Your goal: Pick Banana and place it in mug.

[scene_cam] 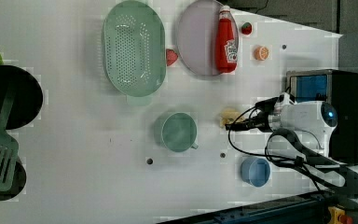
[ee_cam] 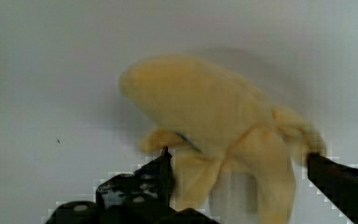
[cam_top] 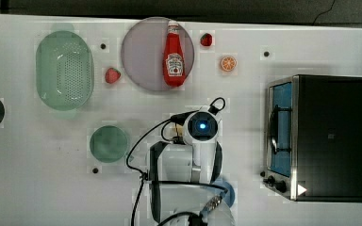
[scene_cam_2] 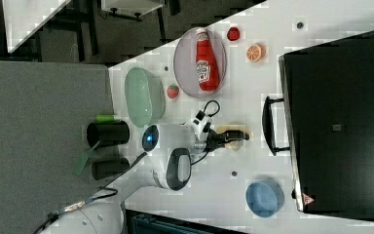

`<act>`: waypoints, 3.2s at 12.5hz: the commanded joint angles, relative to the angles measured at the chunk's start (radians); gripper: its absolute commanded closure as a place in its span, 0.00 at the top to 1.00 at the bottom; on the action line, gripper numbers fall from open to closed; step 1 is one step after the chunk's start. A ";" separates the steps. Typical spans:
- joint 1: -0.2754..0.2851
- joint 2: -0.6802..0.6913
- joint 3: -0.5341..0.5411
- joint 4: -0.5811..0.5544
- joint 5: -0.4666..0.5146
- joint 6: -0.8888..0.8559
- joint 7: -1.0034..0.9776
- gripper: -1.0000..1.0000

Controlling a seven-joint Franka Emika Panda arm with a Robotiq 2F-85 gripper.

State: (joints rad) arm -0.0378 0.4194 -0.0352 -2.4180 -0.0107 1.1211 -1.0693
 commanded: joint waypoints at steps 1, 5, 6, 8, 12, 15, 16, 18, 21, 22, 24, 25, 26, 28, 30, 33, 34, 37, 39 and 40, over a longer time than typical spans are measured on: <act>0.013 -0.022 -0.004 0.018 0.002 0.005 -0.042 0.71; 0.013 -0.054 -0.003 0.021 0.002 0.000 -0.042 0.31; 0.012 -0.075 -0.005 0.019 0.002 -0.009 -0.041 0.31; 0.012 -0.146 -0.013 0.020 0.002 -0.061 -0.041 0.31; 0.011 -0.385 -0.030 0.053 0.002 -0.332 -0.040 0.31; 0.018 -0.540 -0.014 0.120 0.002 -0.558 0.003 0.31; 0.021 -0.575 -0.002 0.146 0.002 -0.636 0.044 0.31; 0.030 -0.623 0.034 0.190 0.002 -0.750 0.135 0.31; 0.049 -0.657 0.112 0.219 0.006 -0.777 0.224 0.31; 0.055 -0.661 0.141 0.218 0.011 -0.777 0.268 0.31; 0.067 -0.655 0.199 0.211 0.034 -0.777 0.381 0.31; 0.071 -0.648 0.229 0.207 0.047 -0.777 0.442 0.31; 0.075 -0.636 0.261 0.205 0.057 -0.776 0.505 0.31; 0.082 -0.601 0.322 0.200 0.060 -0.760 0.614 0.31; 0.083 -0.557 0.369 0.193 0.060 -0.717 0.676 0.31; 0.083 -0.479 0.416 0.166 0.060 -0.588 0.696 0.31; 0.084 -0.455 0.425 0.147 0.060 -0.530 0.697 0.31; 0.084 -0.381 0.440 0.074 0.060 -0.338 0.723 0.31; 0.084 -0.330 0.444 0.052 0.060 -0.249 0.733 0.31; 0.083 -0.307 0.443 0.052 0.060 -0.236 0.734 0.31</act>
State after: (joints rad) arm 0.0592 0.1052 0.4001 -2.3633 0.0547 0.8560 -0.3892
